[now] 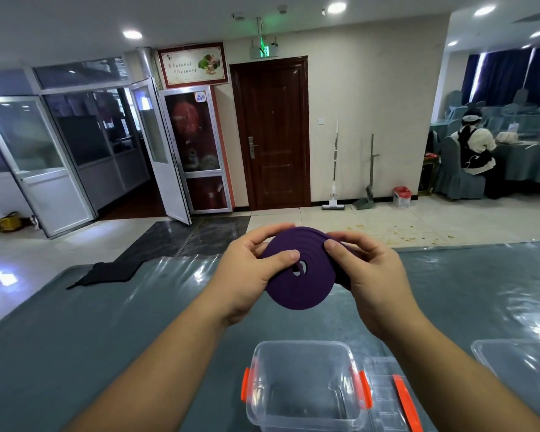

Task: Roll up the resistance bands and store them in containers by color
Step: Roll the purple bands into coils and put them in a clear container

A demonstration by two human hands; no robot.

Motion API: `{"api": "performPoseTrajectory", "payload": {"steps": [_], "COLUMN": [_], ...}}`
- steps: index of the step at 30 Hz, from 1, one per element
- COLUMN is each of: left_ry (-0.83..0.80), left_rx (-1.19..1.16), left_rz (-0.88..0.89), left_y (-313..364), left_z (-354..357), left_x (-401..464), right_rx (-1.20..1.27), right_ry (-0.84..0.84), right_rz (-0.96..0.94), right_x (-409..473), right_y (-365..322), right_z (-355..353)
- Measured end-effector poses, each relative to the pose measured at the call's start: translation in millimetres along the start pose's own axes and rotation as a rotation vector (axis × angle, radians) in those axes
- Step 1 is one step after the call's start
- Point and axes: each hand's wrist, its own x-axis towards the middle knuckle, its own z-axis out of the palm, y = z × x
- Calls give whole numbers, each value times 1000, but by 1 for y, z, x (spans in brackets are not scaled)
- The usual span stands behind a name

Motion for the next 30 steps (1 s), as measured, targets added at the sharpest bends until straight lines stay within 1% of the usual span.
{"api": "performPoseTrajectory", "payload": {"steps": [2, 4, 6, 12, 18, 21, 24, 30], "left_ry": [73, 136, 165, 213, 261, 300, 333, 413], "left_rx": [-55, -104, -134, -222, -272, -300, -306, -328], "left_rz": [44, 72, 83, 38, 6, -15, -40, -95], "left_y": [-6, -12, -14, -19, -29, -38, -46, -66], "left_z": [6, 11, 15, 23, 29, 36, 44, 55], "left_x": [0, 0, 0, 0, -4, -5, -6, -8], "right_rx": [42, 80, 96, 123, 113, 149, 136, 107], "right_ry": [43, 29, -2, 42, 4, 31, 86, 84], "right_rz": [-25, -28, -30, -35, 47, 61, 51, 121], "right_x": [-1, -5, -9, -16, -23, -27, -29, -34], "right_y": [3, 5, 7, 10, 13, 20, 27, 37], "right_z": [2, 4, 5, 1, -9, -11, -16, -33]}}
